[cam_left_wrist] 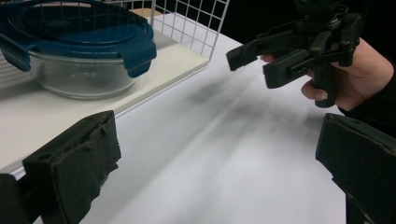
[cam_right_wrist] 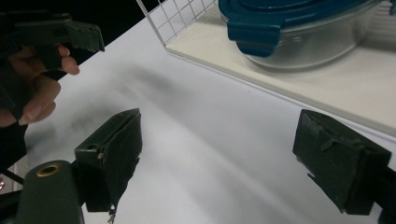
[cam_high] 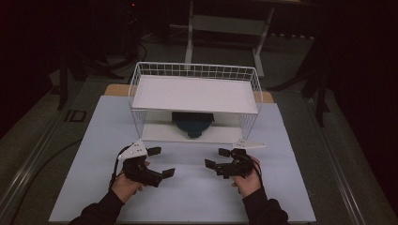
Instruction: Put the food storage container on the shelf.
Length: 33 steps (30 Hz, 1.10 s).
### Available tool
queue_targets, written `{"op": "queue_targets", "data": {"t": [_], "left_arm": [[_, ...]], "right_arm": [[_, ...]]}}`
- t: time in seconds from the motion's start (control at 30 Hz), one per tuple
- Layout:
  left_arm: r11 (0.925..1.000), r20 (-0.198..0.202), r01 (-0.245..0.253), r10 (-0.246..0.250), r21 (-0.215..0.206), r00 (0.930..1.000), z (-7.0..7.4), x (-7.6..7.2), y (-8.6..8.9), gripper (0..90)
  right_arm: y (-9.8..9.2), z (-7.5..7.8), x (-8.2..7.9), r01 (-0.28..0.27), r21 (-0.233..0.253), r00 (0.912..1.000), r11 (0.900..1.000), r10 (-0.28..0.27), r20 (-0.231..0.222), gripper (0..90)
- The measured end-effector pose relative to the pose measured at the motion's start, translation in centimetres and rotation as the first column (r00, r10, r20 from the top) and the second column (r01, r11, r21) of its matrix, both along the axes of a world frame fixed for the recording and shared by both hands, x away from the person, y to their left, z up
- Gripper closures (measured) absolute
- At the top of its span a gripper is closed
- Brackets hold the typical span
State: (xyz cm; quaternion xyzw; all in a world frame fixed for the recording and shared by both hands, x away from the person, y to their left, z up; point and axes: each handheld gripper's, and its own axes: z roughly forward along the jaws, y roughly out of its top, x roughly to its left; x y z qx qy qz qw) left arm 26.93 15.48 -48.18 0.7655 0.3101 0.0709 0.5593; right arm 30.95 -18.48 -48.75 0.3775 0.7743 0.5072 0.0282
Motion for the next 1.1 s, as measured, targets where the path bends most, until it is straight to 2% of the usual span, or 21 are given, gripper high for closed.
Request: {"op": "queue_targets", "data": {"t": [0.27,0.3,0.53,0.63,0.77,0.8,0.87,0.97,1.07,1.1], "left_arm": [[1.0,-0.005,-0.006,0.006,0.002,1.0,-0.1,-0.8,0.7,0.0],[1.0,-0.008,-0.008,0.008,0.002,0.9999,-0.1,-1.0,0.8,0.0],[1.0,-0.015,-0.001,0.001,0.008,0.9999,-0.3,-1.6,0.9,0.0],[1.0,-0.017,0.0,0.001,0.006,0.9998,-0.4,-1.7,0.9,0.0],[0.9999,-0.013,0.001,-0.001,0.013,0.9999,-0.5,-1.8,0.9,0.0],[0.9998,0.0,-0.004,0.004,0.02,1.0,-0.5,-1.8,0.9,0.0],[0.9997,0.001,-0.004,0.004,0.024,1.0,-0.5,-1.8,0.9,0.0],[0.9998,-0.001,-0.006,0.006,0.021,1.0,-0.6,-1.8,0.9,0.0],[0.9995,0.003,-0.003,0.003,0.031,1.0,-0.7,-1.8,0.8,0.0],[0.9996,0.002,-0.001,0.001,0.029,1.0,-0.8,-1.8,0.8,0.0]], "right_arm": [[-1.9,-0.5,-1.8,0.015,0.008,0.9998,1.0,-0.015,0.015,15.4],[-2.4,-0.7,-2.3,0.023,-0.002,0.9994,1.0,-0.023,0.024,15.5],[-3.9,-1.1,-3.4,0.043,0.003,0.9989,0.999,-0.043,0.016,15.9],[-4.4,-1.2,-4.0,0.045,-0.011,0.9988,0.999,-0.045,0.021,15.8],[-4.8,-1.6,-4.3,0.043,-0.029,0.9989,0.999,-0.043,0.02,15.8],[-5.0,-2.1,-4.5,0.044,-0.056,0.9989,0.997,-0.044,0.015,15.8],[-5.0,-2.3,-4.4,0.045,-0.069,0.9989,0.997,-0.044,0.015,15.9],[-5.0,-2.5,-4.3,0.043,-0.064,0.999,0.997,-0.042,0.014,15.9],[-5.0,-2.6,-4.3,0.042,-0.08,0.999,0.996,-0.041,0.017,15.9],[-5.0,-2.7,-4.2,0.04,-0.069,0.9992,0.997,-0.039,0.012,15.9]]}}
